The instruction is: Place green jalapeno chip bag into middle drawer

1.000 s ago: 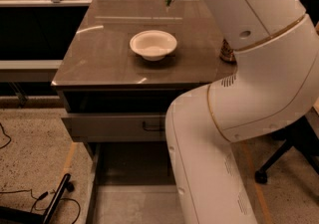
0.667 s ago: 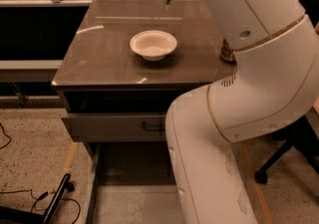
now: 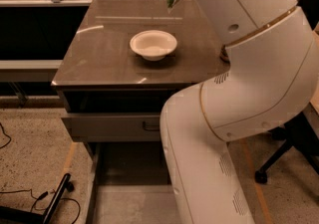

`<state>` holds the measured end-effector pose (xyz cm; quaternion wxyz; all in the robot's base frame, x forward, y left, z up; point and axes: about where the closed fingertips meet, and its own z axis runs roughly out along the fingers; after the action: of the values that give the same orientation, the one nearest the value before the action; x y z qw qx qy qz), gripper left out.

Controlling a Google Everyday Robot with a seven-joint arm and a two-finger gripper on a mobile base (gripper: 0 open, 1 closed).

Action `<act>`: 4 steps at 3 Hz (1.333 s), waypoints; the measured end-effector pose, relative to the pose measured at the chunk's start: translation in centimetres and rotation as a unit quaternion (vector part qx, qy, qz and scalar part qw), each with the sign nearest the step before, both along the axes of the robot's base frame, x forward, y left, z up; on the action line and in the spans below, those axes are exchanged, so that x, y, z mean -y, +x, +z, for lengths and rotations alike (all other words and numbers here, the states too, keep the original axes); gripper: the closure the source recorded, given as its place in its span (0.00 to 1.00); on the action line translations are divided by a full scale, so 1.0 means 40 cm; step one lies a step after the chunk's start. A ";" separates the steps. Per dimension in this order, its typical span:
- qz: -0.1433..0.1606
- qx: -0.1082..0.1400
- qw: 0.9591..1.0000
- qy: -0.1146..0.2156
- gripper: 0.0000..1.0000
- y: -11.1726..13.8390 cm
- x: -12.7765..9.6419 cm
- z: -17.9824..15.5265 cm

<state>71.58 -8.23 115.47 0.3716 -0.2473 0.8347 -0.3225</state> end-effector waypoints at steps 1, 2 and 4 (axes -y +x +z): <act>-0.025 -0.013 0.999 -0.033 1.00 -0.024 0.002 0.008; -0.041 -0.010 0.998 -0.055 1.00 -0.046 0.001 0.024; -0.083 0.013 0.992 -0.095 1.00 -0.113 0.020 0.064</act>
Offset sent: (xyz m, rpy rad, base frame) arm -0.0962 -0.0260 -0.0201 -0.1544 0.2479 -0.2961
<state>67.06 -9.04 118.02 0.3287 -0.2070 0.8132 -0.4333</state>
